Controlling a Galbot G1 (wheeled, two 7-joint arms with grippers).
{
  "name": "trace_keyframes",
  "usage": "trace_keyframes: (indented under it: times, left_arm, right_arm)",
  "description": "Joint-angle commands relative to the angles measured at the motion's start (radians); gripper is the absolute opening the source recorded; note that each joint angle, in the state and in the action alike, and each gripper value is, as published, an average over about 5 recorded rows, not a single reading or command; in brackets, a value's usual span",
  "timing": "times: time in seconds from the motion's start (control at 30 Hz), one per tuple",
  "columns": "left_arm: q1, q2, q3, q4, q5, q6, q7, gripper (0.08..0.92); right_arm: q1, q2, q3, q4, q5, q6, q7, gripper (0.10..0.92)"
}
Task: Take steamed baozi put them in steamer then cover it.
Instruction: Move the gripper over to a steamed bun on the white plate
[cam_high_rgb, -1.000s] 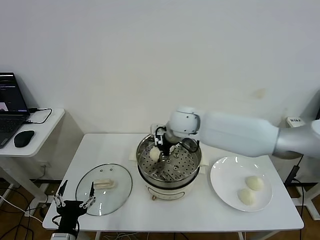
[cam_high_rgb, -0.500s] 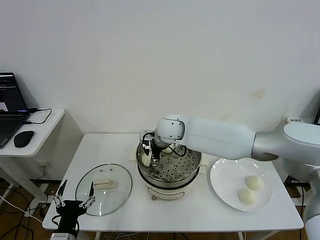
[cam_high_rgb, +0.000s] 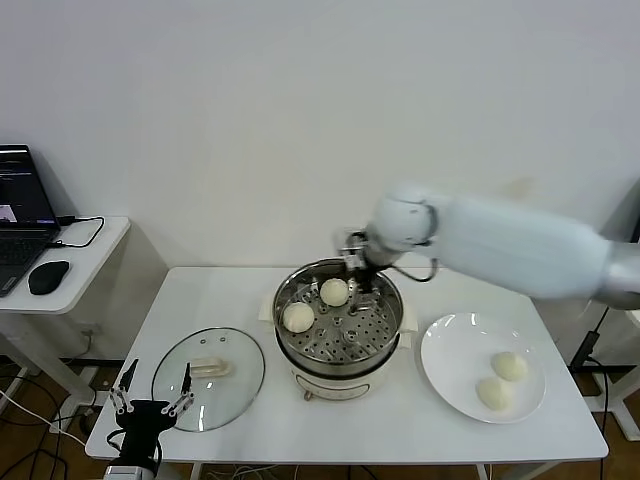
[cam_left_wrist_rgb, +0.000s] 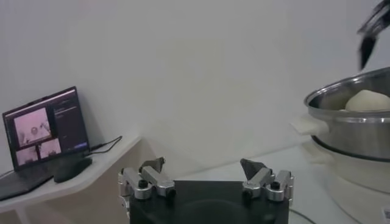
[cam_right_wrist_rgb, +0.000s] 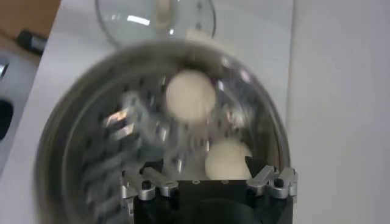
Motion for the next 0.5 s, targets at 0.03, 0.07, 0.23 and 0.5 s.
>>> trace_keyframes:
  times: [0.03,0.07,0.23,0.5]
  left_arm:
    - [0.005,0.002,0.002,0.002,0.002,0.0,0.0,0.823]
    - [0.006,0.002,0.001,0.002,0.003,0.0,0.0,0.823]
    - [0.015,0.0,0.001,-0.002,0.006,0.0,-0.001,0.823]
    - [0.025,-0.004,-0.003,-0.002,0.013,0.0,-0.001,0.823]
  right_arm:
    - [-0.029,-0.439,0.029,0.161,-0.247,0.22,-0.171,0.823]
    - [-0.062,-0.462,0.047,0.164,-0.269,0.233,-0.171,0.823]
    - [-0.324,-0.572,0.234,0.164,-0.381,0.279,-0.152,0.823]
    - [-0.804,-0.638,0.597,0.158,-0.487,0.303,-0.11,0.823]
